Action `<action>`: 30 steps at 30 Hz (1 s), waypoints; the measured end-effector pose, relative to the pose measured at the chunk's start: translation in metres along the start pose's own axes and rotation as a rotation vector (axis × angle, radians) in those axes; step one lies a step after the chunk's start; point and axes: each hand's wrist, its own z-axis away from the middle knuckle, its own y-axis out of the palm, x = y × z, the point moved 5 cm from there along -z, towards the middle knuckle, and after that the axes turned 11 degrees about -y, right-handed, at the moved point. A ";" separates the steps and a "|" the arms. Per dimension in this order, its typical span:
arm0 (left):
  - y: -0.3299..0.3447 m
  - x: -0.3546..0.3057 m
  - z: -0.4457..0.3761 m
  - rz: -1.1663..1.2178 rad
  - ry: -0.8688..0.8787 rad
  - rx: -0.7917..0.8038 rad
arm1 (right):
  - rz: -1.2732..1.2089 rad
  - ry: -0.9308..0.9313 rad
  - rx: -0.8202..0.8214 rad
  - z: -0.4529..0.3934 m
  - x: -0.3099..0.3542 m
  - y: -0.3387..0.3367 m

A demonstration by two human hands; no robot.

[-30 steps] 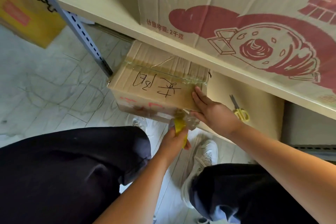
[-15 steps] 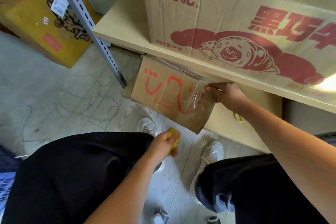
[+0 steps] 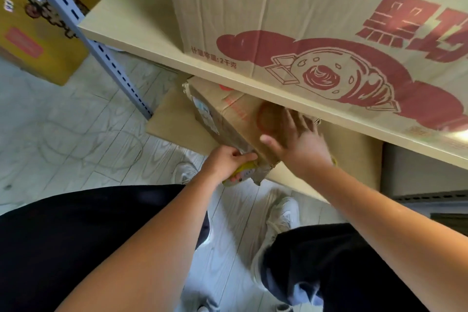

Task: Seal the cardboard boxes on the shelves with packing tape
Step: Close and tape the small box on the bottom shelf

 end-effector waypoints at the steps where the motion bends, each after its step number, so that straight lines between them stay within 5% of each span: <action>1: -0.001 0.001 0.003 -0.015 0.028 -0.031 | 0.059 -0.090 0.048 0.007 0.011 0.015; 9: -0.006 0.012 0.041 0.205 0.020 0.200 | 0.174 -0.195 -0.030 0.006 0.017 0.028; 13: -0.028 -0.036 0.075 0.259 0.196 0.200 | -0.170 -0.040 -0.057 0.014 0.002 -0.002; 16: -0.029 -0.064 0.076 0.001 0.207 0.191 | -0.437 0.063 -0.147 0.026 -0.023 0.001; 18: -0.033 -0.064 0.068 -0.296 0.167 0.047 | -0.579 0.188 -0.100 0.032 -0.045 0.017; 21: -0.046 -0.063 0.062 -0.439 0.203 -0.125 | -0.766 0.334 0.001 0.035 -0.065 0.039; 27: -0.063 -0.069 0.057 -0.553 0.259 -0.024 | -0.886 0.456 0.055 0.024 -0.081 0.058; 30: -0.093 -0.062 0.053 -0.882 0.261 -0.226 | -0.809 0.425 0.048 0.016 -0.083 0.057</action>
